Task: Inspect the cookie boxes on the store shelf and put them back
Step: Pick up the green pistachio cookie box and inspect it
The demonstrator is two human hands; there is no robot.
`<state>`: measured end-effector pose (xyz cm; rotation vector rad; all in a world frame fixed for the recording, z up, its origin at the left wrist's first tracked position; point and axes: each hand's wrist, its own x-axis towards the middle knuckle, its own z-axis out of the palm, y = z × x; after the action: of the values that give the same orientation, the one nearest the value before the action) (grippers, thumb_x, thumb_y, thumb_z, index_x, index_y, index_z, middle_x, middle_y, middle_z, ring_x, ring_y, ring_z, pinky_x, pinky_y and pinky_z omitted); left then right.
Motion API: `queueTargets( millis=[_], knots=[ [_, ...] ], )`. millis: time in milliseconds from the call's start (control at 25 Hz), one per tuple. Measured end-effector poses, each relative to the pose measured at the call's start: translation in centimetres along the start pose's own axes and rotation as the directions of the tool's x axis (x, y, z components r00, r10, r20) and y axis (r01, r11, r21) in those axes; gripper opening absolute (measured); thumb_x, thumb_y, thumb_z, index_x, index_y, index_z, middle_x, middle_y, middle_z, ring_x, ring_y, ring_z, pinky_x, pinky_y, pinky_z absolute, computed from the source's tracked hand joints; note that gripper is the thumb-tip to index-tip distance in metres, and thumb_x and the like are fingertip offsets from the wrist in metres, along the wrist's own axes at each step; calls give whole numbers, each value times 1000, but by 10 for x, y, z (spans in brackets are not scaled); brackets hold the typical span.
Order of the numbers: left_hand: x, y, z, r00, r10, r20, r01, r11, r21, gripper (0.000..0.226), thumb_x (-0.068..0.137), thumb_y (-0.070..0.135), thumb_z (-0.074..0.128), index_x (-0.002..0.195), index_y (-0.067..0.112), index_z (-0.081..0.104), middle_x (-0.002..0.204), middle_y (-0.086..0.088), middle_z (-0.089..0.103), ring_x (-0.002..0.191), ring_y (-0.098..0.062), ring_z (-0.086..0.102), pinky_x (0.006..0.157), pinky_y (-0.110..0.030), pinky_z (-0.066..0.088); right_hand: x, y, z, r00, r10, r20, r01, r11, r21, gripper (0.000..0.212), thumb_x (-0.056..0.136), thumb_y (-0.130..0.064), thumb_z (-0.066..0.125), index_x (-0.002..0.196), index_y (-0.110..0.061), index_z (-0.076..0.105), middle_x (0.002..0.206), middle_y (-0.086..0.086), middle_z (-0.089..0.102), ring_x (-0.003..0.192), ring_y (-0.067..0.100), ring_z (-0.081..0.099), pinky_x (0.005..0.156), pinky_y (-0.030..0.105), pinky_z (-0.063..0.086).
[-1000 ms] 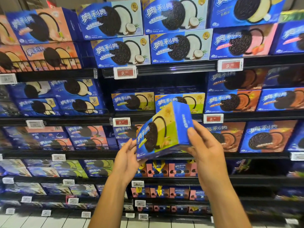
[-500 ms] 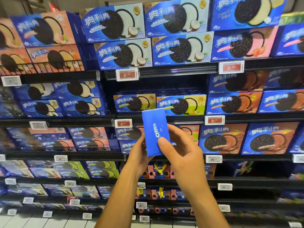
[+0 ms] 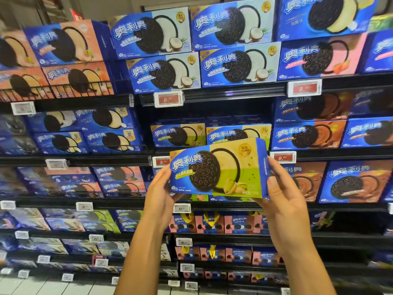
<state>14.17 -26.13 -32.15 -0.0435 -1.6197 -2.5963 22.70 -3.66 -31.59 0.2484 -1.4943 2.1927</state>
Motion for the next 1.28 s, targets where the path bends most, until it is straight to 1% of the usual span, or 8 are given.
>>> queueTargets(
  millis=[200,440,560,640,760,920,1040,1280],
  knots=[
    [-18,16,-2,995,93,47,-89,993,-82,25,97,25,49,109,23,72,112,-3,74,91,-15,70,72,-37,56,6,2,-10,995,58,-84,-46,990,132,37,94,-30,53,128,-37,65,119,2,74,103,20,71,82,35,61],
    [-23,24,-3,987,129,99,-112,981,-156,30,94,10,51,120,15,65,119,-6,70,91,-15,71,68,-27,61,11,10,-18,987,131,-92,-105,965,242,35,102,-20,44,126,-28,69,121,4,73,103,21,71,83,41,62],
    [-31,28,-4,978,88,188,-53,981,-185,45,88,21,64,131,8,59,122,-9,70,96,-16,71,74,-27,60,17,20,-19,986,157,-53,-133,939,316,37,105,-28,42,135,-22,62,129,5,69,110,21,68,91,45,59],
    [-36,34,-3,968,89,235,-53,987,-153,64,75,34,83,130,8,61,124,-10,69,102,-18,70,78,-28,60,24,33,-19,975,218,-52,-182,905,385,35,101,-33,48,127,-23,69,123,3,72,106,17,69,86,42,61],
    [-42,46,7,966,138,221,-125,989,-74,74,62,38,91,125,14,62,123,-9,70,101,-18,71,72,-27,59,35,58,-13,919,391,-52,-329,832,447,32,103,-30,48,123,-20,71,111,2,75,99,17,70,75,39,61],
    [-46,51,26,953,278,119,-284,958,38,41,72,26,79,112,30,69,113,0,74,104,-17,70,75,-25,58,48,91,16,818,575,-38,-503,745,439,34,106,-25,46,130,-8,61,99,8,76,92,24,67,75,43,58],
    [-55,45,39,903,415,109,-429,882,194,40,69,36,81,108,43,70,112,6,73,105,-13,69,79,-26,57,51,105,47,740,672,21,-603,650,461,34,107,-25,43,126,-4,61,96,14,77,88,27,69,77,45,56],
    [-55,45,39,860,503,82,-502,810,304,49,70,41,79,118,37,65,112,15,70,105,-4,66,79,-23,57,54,124,81,681,723,115,-696,591,407,26,108,-18,42,116,-7,65,106,17,75,100,31,68,80,43,56]
  ],
)
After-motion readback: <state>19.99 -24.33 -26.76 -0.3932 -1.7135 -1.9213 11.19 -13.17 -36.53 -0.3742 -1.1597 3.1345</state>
